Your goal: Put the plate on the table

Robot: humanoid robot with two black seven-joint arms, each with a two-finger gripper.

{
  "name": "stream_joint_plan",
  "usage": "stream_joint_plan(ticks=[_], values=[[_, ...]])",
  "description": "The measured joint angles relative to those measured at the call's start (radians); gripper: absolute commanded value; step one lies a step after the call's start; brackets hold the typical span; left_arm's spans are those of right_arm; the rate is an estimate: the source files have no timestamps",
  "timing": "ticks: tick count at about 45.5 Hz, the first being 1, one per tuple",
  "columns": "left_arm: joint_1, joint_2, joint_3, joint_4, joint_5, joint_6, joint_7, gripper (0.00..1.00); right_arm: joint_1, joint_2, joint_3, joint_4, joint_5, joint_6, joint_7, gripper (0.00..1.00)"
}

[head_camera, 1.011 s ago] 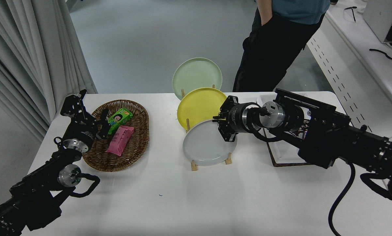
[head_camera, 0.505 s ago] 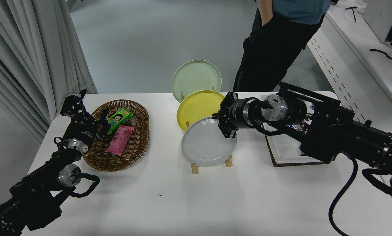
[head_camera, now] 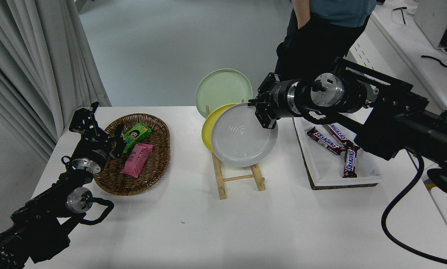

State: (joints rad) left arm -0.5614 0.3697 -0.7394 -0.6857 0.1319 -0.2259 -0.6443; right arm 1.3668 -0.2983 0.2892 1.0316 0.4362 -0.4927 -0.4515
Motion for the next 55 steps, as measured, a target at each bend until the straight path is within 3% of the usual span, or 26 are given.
stream_joint_plan(ticks=[18,35,55], values=[[0.000,0.000,0.000,0.000,0.000,0.000,0.000,1.00,0.040,0.012,0.068,-0.011,0.244,-0.074,-0.022,0.00],[0.000,0.000,0.000,0.000,0.000,0.000,0.000,1.00,-0.031,0.105,0.159,-0.018,0.316,-0.229,-0.025,0.00],[0.000,0.000,0.000,0.000,0.000,0.000,0.000,1.00,-0.070,0.188,0.157,-0.032,0.422,-0.284,-0.021,0.00]])
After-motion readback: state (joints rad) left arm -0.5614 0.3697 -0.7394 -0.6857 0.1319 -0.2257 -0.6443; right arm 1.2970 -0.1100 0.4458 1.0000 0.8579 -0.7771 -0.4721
